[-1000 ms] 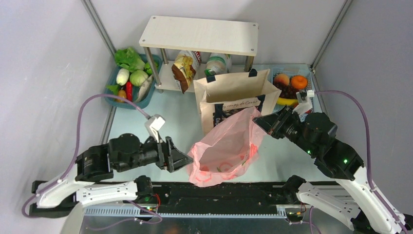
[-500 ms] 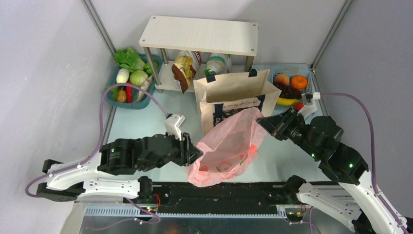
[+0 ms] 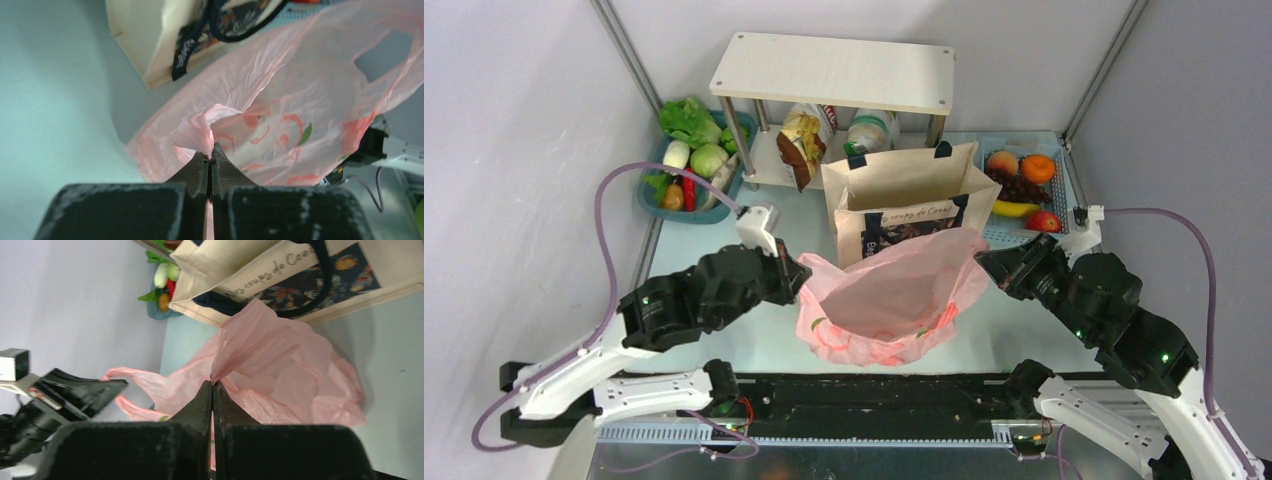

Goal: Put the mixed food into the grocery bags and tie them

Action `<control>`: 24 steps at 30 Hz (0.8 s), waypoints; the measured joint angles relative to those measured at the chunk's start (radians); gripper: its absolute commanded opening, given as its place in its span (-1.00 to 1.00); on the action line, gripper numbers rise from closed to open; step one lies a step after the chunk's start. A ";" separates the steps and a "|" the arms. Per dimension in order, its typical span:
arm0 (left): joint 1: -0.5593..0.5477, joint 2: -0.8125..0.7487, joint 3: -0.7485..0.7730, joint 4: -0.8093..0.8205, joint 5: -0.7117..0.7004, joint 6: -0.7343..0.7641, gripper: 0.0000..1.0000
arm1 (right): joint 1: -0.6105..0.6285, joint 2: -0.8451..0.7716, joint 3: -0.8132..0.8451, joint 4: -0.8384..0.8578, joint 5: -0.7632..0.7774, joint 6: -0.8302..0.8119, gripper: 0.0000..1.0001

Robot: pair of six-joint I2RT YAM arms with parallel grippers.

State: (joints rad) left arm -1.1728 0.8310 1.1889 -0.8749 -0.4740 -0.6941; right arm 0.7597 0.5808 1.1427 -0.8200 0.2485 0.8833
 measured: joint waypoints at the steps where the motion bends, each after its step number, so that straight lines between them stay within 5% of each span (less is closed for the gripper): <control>1: 0.034 -0.010 -0.001 0.007 0.017 0.014 -1.00 | -0.002 -0.003 0.000 -0.014 0.013 -0.005 -1.00; 6: 0.192 -0.051 -0.012 0.054 0.126 0.088 -1.00 | -0.004 -0.003 0.000 -0.064 0.040 -0.035 -0.89; 14: 0.449 -0.036 -0.071 0.164 0.368 0.157 -1.00 | -0.020 0.059 0.018 -0.072 0.017 -0.155 -0.15; 19: 0.539 -0.028 -0.088 0.179 0.445 0.193 -1.00 | -0.063 0.112 0.038 -0.057 0.026 -0.218 0.57; 24: 0.595 -0.056 -0.088 0.194 0.459 0.243 -1.00 | -0.169 0.144 0.062 -0.035 0.049 -0.275 0.72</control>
State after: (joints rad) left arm -0.5774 0.7753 1.1011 -0.6811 -0.0151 -0.4507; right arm 0.5911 0.7250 1.2049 -0.8551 0.2974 0.6083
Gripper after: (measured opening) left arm 0.009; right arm 0.807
